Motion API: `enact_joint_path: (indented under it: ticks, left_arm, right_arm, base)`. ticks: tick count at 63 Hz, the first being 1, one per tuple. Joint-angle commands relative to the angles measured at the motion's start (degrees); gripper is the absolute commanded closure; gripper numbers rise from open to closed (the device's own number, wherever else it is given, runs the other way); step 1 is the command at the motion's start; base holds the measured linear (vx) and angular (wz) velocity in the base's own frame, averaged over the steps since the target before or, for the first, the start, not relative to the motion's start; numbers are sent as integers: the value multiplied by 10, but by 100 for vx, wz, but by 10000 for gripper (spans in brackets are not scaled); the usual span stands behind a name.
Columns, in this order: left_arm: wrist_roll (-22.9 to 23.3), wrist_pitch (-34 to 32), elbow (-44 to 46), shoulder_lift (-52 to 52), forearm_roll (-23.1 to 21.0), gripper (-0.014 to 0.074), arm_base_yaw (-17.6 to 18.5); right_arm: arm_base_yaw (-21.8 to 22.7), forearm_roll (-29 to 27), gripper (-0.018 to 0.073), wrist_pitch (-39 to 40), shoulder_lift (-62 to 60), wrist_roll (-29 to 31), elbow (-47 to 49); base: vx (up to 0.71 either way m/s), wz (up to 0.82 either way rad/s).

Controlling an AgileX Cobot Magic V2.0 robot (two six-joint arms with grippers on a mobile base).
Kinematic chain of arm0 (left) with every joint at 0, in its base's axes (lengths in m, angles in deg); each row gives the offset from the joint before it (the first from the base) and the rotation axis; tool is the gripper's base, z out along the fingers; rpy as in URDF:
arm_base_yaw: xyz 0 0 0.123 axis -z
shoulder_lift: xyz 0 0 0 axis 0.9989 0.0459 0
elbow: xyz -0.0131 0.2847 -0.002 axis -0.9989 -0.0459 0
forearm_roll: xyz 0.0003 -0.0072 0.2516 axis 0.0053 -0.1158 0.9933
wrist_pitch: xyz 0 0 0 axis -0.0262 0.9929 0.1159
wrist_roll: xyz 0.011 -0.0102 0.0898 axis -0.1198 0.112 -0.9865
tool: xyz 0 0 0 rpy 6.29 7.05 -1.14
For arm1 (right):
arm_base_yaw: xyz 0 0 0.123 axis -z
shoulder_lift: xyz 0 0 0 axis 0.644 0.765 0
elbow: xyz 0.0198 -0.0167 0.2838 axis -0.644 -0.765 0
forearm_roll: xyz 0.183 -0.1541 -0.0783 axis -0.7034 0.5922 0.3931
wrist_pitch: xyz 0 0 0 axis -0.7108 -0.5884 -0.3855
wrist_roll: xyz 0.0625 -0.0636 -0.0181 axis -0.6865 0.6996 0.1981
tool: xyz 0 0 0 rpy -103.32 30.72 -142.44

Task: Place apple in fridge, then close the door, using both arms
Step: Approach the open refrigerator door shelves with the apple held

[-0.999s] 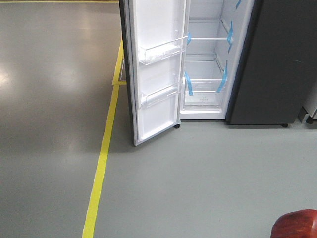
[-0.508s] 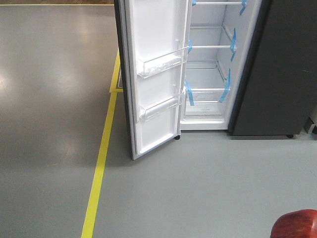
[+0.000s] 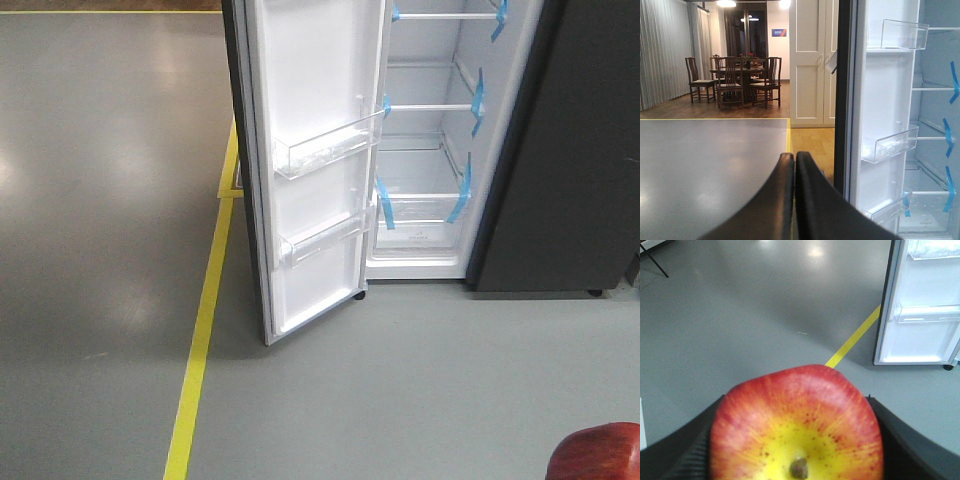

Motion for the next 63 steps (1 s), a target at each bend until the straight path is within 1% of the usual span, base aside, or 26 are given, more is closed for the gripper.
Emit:
enact_joint_path:
  ticks: [1, 63]
  left_arm:
    - [6, -39, -12, -9, -4, 603, -1]
    - [6, -39, -12, -9, -4, 603, -1]
  right_arm:
    - [0, -13, 158, 40, 4, 4, 14]
    - [0, -13, 158, 40, 4, 4, 14]
  base:
    - [16, 2]
    - [16, 3]
